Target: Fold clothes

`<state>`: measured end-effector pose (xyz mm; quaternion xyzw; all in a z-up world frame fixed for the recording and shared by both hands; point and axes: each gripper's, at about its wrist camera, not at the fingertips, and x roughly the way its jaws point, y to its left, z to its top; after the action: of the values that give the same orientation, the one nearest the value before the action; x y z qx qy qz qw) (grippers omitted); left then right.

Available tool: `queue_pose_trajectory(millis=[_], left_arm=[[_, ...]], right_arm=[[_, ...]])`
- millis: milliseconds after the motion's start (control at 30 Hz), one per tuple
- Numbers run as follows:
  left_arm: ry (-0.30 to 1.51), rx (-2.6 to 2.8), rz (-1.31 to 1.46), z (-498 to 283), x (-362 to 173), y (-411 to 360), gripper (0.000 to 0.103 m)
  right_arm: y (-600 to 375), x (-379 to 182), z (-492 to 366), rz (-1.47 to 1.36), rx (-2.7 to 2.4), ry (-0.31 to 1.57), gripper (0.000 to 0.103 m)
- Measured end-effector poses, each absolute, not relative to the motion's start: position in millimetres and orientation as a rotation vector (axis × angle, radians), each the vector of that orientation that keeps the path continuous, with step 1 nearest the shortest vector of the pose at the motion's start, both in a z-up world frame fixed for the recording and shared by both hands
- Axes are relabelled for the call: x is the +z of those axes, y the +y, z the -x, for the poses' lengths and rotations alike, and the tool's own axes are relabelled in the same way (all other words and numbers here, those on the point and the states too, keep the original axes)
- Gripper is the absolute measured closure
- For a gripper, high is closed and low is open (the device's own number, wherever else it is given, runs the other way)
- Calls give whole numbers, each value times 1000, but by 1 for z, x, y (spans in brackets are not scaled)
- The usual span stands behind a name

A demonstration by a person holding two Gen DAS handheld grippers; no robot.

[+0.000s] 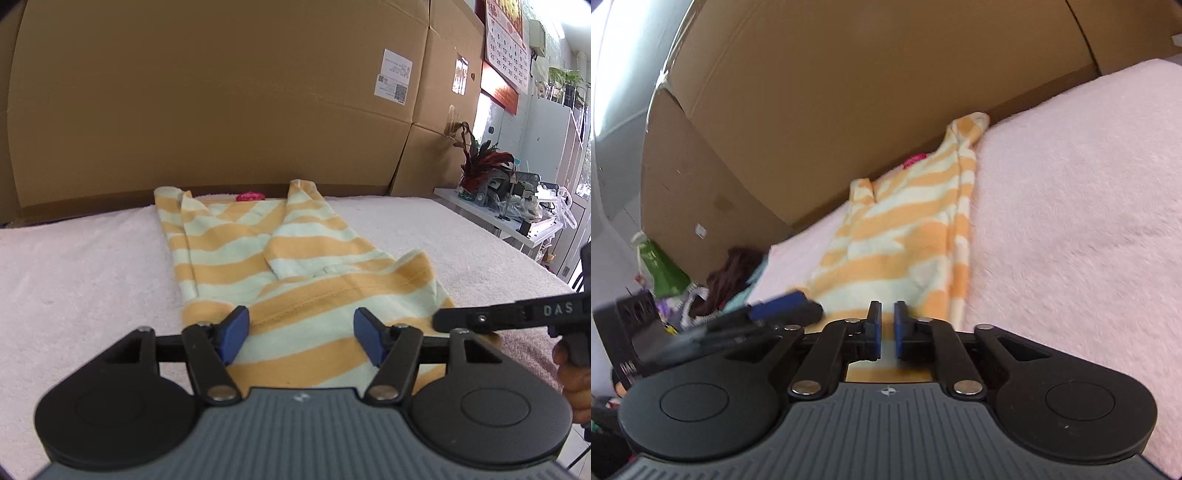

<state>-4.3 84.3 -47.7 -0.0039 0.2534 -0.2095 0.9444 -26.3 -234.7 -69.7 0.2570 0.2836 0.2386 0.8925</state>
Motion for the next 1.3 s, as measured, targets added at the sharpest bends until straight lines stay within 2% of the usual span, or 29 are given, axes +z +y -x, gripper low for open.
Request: queue_pose_trajectory(millis=[67,100,267,300,333,433,500,567,800,1033,1100,1133,1300], left_arm=[[486,-400,8,10,-45,87,50],[467,-393,13,15,-43,89,51],[439,-433,38,53,-39,100,50],[457,-419,19,56,-42,100,50],[483,-403,-2,58,-47,101,50],[517,-374,18,62,-60,108,43],[510,-371,43,65,-62,112,42],[507,-371,40,66,-62,113,39],[515,-396,53,83,-53,125,38],[686,-526,393,92,-59,159,35],[738,-615,508,88,-63,161,25],[740,-619,540,86,-65,161,23],[731,-571,519,76,-62,147,26]], right_arm=[[-243,-66,43,-543,487,557,103],[-247,-63,51,-554,485,539,94],[-233,-57,72,-399,525,535,91],[-234,-60,72,-391,510,541,94],[-237,-64,71,-408,503,546,103],[-244,-66,70,-440,492,556,103],[-238,-59,74,-377,482,524,88],[-228,-57,76,-298,472,502,81],[-231,-64,81,-220,441,518,78],[-264,-61,80,-446,513,683,75],[-265,-59,76,-485,513,721,70],[-265,-58,74,-507,512,739,70],[-262,-59,57,-639,469,798,70]])
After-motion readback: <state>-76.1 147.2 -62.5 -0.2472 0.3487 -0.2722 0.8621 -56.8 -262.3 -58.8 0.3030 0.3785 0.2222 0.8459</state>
